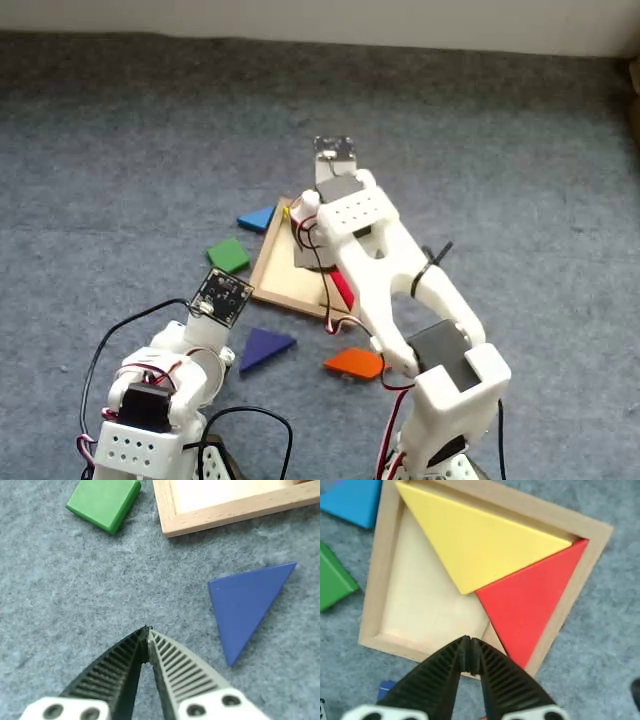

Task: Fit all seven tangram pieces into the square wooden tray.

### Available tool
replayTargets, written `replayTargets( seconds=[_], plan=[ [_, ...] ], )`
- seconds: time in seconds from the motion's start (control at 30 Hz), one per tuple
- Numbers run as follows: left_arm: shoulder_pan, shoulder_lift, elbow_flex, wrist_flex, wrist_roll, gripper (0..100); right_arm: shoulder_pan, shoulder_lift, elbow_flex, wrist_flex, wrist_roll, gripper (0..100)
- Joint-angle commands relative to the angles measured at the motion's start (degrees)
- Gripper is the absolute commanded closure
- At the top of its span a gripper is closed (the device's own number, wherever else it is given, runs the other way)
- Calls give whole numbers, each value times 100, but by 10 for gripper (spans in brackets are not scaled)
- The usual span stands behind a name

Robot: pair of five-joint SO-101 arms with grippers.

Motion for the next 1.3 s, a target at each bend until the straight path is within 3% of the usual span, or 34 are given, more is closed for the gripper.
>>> replayTargets(
  seconds=[0.0, 0.3, 0.7, 1.0, 1.27],
  plan=[
    [75, -163, 110, 26, -26, 995, 127, -101, -330, 365, 62, 994],
    [75, -163, 110, 26, -26, 995, 127, -48, 92, 277, 70, 994],
    [75, -163, 110, 26, -26, 995, 4, -48, 1200, -1288, 105, 994],
    [75, -163, 110, 26, -26, 995, -919, -57, 1226, -1385, 1503, 994],
    [75, -163, 110, 26, -26, 995, -919, -84, 1218, -1666, 3156, 994]
  ],
)
